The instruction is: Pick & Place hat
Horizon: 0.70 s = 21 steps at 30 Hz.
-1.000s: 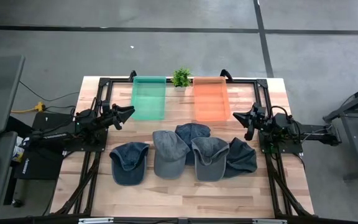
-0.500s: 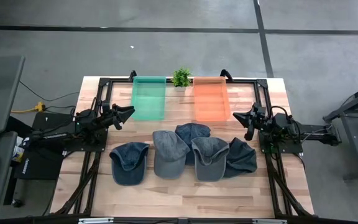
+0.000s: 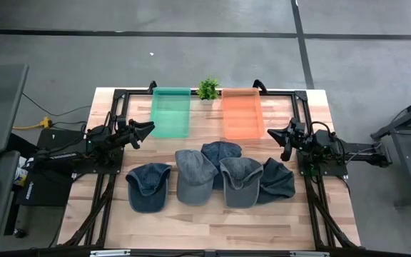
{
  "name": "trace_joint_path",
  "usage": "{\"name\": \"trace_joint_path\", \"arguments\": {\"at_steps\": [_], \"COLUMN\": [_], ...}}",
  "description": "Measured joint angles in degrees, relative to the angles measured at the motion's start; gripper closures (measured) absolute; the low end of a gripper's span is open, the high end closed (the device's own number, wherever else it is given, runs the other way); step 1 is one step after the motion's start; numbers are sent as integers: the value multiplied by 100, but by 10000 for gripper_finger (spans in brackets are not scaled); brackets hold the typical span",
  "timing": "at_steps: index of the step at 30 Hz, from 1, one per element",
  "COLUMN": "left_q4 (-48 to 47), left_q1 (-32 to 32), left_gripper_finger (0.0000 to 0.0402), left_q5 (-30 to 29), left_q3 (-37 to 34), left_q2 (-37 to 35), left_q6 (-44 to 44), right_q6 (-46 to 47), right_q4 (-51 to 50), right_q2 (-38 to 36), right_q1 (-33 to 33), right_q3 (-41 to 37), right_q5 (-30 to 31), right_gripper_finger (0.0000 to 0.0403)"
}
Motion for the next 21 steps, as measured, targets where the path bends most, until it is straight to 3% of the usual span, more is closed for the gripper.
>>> {"name": "trace_joint_path", "arguments": {"at_steps": [6, 10, 21], "left_q4": [0, 0, 0], "left_q1": [2, 2, 0], "left_gripper_finger": [243, 243, 243], "left_q5": [1, 1, 1], "left_q3": [0, 0, 0], "left_q2": [0, 1, 2], "left_q6": [1, 0, 1], "right_q6": [286, -9, -779], "right_q4": [15, 15, 536], "right_q2": [1, 0, 4], "right_q1": [2, 2, 2], "right_q3": [-2, 0, 0], "right_q5": [-196, -254, -1659], "right_gripper_finger": [398, 398, 398]}}
